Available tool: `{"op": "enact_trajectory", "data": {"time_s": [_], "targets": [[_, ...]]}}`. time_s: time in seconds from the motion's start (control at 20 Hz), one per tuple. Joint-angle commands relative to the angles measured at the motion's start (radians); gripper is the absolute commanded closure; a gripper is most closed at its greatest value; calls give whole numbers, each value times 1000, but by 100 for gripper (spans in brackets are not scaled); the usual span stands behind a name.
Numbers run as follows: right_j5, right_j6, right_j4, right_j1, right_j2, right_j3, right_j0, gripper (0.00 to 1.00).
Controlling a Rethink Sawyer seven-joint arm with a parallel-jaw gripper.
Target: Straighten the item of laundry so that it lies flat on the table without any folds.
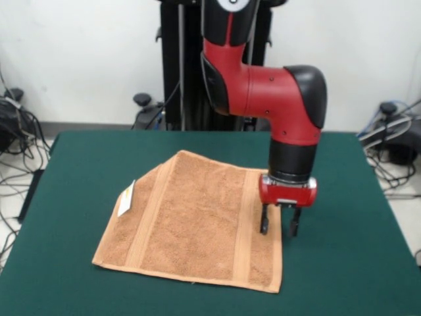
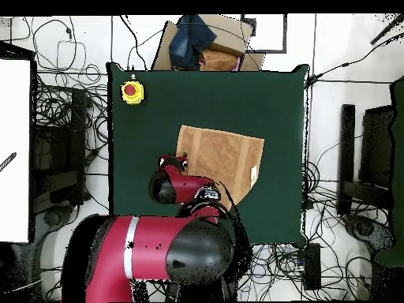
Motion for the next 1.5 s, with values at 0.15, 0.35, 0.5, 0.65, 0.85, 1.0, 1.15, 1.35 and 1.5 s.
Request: {"op": "enact_trajectory", "data": {"time_s": [0.15,0.35,0.5,0.65,0.85,1.0,1.15,1.35,1.5], "targets": [[94,173,10,6,95,65,15,0],[84,168,46,31,48,35,51,0],[77,165,65,54,22,13,66,0],[71,142,78,85,-21,-20,97,0],[73,132,125,128,-73,-59,132,0],[56,123,133,154,-98,-68,147,0],[44,120,128,158,-113,-65,150,0],[37,128,117,149,-127,-56,144,0],[39,131,107,140,-123,-51,135,0]]}}
